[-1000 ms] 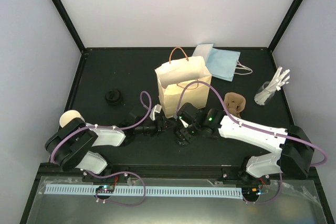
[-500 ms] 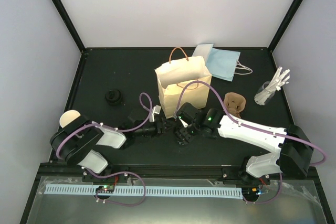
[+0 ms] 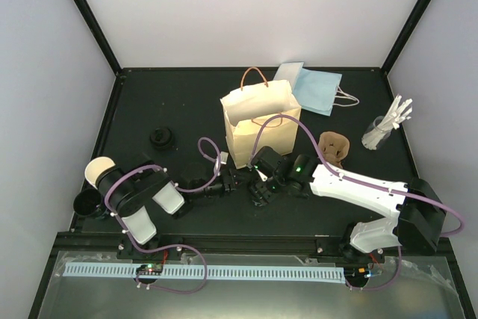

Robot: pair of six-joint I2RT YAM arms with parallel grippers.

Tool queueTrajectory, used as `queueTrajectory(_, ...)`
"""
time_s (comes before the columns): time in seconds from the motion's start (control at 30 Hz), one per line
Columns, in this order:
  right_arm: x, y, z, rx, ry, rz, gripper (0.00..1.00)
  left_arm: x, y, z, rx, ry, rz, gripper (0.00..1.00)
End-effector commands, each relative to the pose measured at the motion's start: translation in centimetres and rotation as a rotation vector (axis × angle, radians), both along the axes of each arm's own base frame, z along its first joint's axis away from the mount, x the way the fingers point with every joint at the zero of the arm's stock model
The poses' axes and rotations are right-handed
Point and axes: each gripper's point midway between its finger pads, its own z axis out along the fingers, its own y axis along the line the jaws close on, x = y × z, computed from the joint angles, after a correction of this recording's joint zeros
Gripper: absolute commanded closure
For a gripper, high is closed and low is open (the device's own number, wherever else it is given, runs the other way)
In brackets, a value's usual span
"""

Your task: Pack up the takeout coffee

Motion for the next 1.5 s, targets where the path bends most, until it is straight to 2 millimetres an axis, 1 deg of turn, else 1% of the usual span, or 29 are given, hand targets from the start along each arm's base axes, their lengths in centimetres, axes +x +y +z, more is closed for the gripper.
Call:
queueTrajectory(0.0, -3.2, -1.1, -4.1, -0.085, 0.167, 0.035, 0.28, -6.4, 3.2, -10.5, 0.337, 0.327, -0.091, 0.61)
queueTrajectory(0.03, -3.1, -1.1, -4.1, -0.086, 0.166, 0.035, 0.28, -6.3, 3.2, -10.6, 0.349, 0.331, -0.088, 0.64)
queueTrajectory(0.13, -3.1, -1.0, -4.0, -0.082, 0.165, 0.036, 0.28, -6.2, 3.3, -11.0, 0.382, 0.334, -0.094, 0.68)
queueTrajectory(0.23, -3.1, -1.1, -4.1, -0.086, 0.165, 0.034, 0.28, -5.8, 2.9, -10.3, 0.368, 0.314, -0.095, 0.72)
queueTrajectory(0.4, -3.0, -1.2, -3.9, -0.09, 0.155, 0.035, 0.28, -5.4, 2.8, -9.2, 0.375, 0.276, -0.087, 0.72)
queueTrajectory(0.6, -2.5, -1.4, -3.4, -0.119, 0.129, 0.039, 0.28, -5.0, 3.6, -7.9, 0.433, 0.225, -0.063, 0.7)
queueTrajectory(0.8, -2.1, -1.3, -2.8, -0.111, 0.103, 0.021, 0.28, -5.7, 2.9, -7.2, 0.459, 0.196, -0.062, 0.7)
queueTrajectory(0.87, -2.0, -1.3, -2.7, -0.107, 0.096, 0.02, 0.28, -5.6, 2.7, -6.8, 0.468, 0.174, -0.053, 0.68)
queueTrajectory(0.93, -2.1, -1.2, -2.8, -0.1, 0.098, 0.023, 0.28, -5.2, 2.5, -5.7, 0.45, 0.139, -0.044, 0.64)
queueTrajectory(1.03, -2.2, -1.2, -3.0, -0.096, 0.103, 0.024, 0.28, -4.3, 1.8, -2.8, 0.406, 0.043, -0.048, 0.52)
queueTrajectory(1.1, -2.1, -1.3, -2.9, -0.098, 0.096, 0.019, 0.28, -3.4, 1.7, -0.3, 0.4, -0.014, -0.036, 0.45)
queueTrajectory(1.17, -2.0, -1.4, -2.5, -0.094, 0.085, 0.016, 0.28, -2.6, 2.3, 1.5, 0.415, -0.059, -0.009, 0.42)
queueTrajectory(1.3, -1.8, -1.6, -1.6, -0.079, 0.064, 0.002, 0.28, -1.3, 4.2, 4.4, 0.441, -0.132, 0.051, 0.37)
queueTrajectory(1.37, -1.6, -1.7, -1.3, -0.079, 0.053, -0.002, 0.28, -1.0, 5.1, 5.7, 0.452, -0.164, 0.067, 0.34)
queueTrajectory(1.47, -1.4, -1.8, -0.8, -0.078, 0.037, -0.012, 0.28, -0.7, 6.0, 8.1, 0.473, -0.242, 0.077, 0.31)
